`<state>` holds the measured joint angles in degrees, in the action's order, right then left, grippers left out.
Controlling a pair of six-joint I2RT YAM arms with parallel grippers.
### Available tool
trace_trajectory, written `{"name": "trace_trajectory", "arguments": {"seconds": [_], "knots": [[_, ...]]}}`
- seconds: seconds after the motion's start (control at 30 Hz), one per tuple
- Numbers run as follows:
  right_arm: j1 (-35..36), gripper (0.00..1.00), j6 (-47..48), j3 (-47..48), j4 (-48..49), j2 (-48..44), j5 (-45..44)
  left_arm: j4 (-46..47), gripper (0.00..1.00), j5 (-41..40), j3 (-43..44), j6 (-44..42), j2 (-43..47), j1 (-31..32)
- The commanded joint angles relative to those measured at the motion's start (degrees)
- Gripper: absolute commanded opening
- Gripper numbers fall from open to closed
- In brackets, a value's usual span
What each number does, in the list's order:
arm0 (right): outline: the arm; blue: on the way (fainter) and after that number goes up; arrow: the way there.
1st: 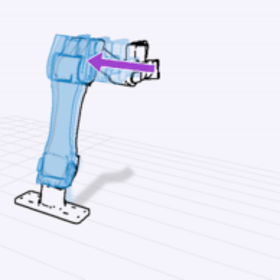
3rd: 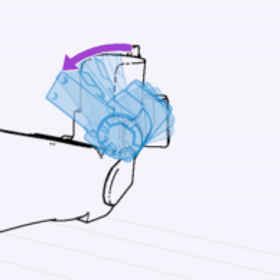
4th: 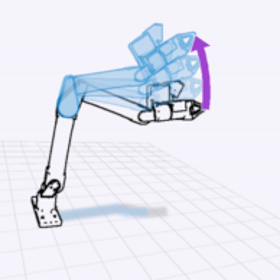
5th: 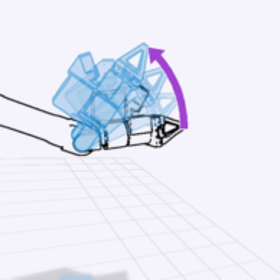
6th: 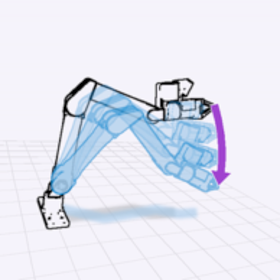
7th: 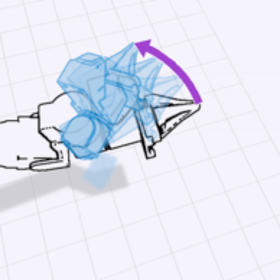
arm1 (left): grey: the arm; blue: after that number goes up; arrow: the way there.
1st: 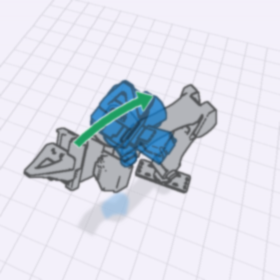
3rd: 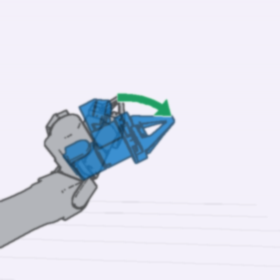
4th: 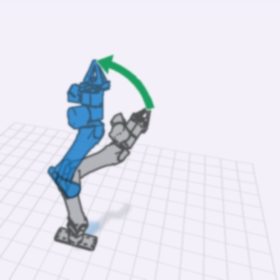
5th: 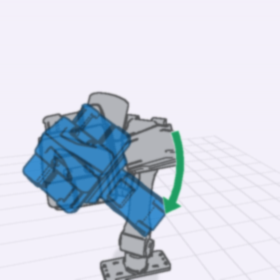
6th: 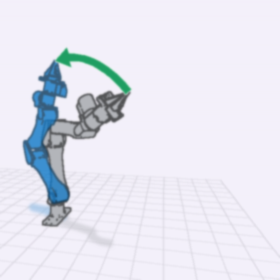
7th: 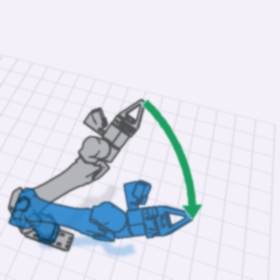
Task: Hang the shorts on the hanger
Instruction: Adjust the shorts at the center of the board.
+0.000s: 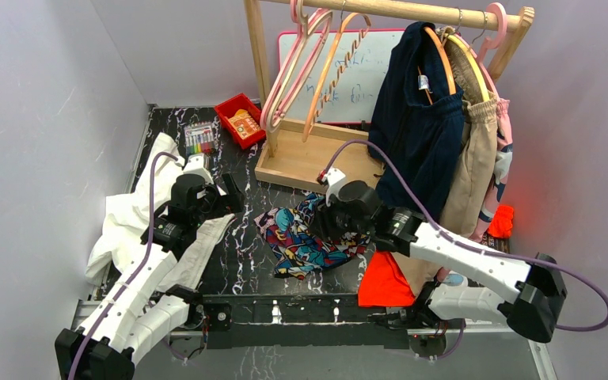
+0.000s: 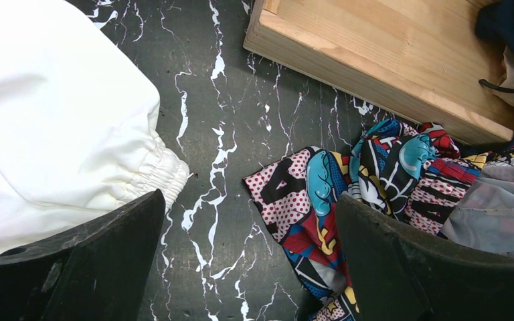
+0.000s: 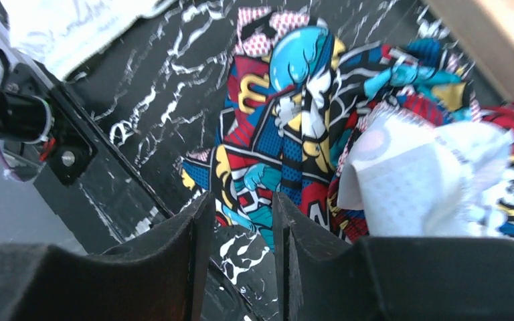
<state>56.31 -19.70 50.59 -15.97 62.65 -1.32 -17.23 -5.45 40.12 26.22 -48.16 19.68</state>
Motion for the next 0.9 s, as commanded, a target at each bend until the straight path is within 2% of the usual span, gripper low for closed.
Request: {"name": "trace_trajectory", "arguments": {"seconds": [0.0,0.1,0.23,0.4,0.73,0.8,0.87], "knots": [[0.6,0.42,-5.3,-3.9,8.0,3.0,-0.7,-0.7,0.98,-0.9,1.5,0.1,0.6,0.1],[0.5,0.4,-8.6,-4.7,8.0,6.9,-6.4,-0.9,0.98,-0.9,1.6,-0.2,0.2,0.1],[-1.0,0.42,-13.4,-4.8,6.3,11.4,-16.6,-1.5,0.98,-1.3,1.9,-0.5,-0.2,0.1],[-4.7,0.42,-14.7,-6.0,9.7,14.3,-14.9,-1.6,0.98,-1.6,1.9,-0.7,-0.3,0.1],[-5.2,0.43,-14.6,-7.8,13.5,18.5,-9.2,-1.4,0.98,-0.9,2.0,-0.8,-0.4,0.1],[-5.2,0.38,-14.6,-7.9,14.0,18.9,-8.5,-1.3,0.98,-0.9,1.9,-0.8,-0.4,0.1],[-5.2,0.29,-14.6,-8.0,14.4,18.7,-7.9,-1.3,0.98,-0.8,1.9,-0.8,-0.4,0.2]]}}
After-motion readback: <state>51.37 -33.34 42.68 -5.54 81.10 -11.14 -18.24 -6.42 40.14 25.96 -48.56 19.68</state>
